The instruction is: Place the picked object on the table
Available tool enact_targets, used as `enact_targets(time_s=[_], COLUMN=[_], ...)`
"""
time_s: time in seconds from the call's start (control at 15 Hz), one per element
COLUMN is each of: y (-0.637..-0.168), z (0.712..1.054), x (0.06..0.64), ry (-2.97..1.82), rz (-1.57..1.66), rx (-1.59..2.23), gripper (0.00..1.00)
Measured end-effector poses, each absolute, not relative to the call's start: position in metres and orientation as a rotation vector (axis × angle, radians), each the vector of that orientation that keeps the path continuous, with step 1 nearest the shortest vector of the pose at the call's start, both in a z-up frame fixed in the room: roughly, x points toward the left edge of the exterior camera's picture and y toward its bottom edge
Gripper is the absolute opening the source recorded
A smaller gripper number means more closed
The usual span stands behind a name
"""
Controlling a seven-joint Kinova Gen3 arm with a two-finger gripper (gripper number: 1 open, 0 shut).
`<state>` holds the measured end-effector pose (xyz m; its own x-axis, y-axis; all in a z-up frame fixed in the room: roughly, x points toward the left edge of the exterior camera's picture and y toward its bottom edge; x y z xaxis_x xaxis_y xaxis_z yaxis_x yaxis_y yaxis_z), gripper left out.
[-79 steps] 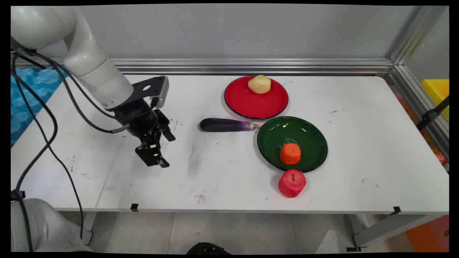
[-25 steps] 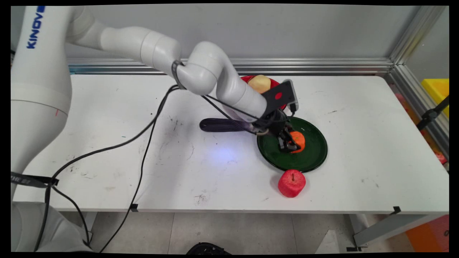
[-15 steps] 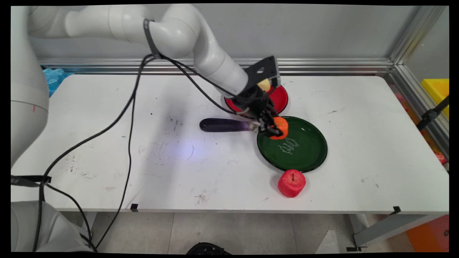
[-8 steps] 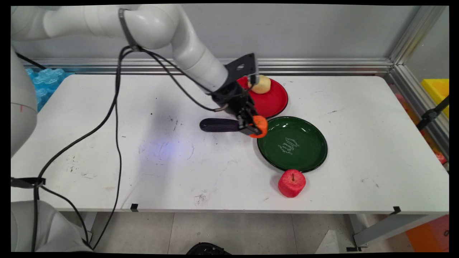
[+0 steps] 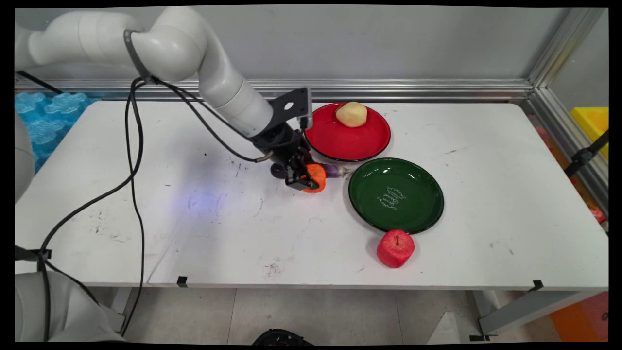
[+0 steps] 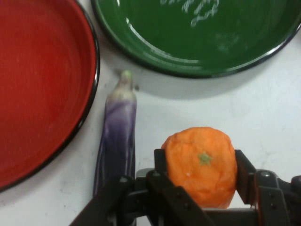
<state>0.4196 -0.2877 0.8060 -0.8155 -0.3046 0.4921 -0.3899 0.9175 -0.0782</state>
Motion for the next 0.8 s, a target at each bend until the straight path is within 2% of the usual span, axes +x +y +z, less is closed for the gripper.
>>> enact_targets(time_s=[0.8], y=[-0.281], z=[0.77], x=[0.434], ry=[-2.557], rz=[0.251], rx=[0.55], gripper=[0.0])
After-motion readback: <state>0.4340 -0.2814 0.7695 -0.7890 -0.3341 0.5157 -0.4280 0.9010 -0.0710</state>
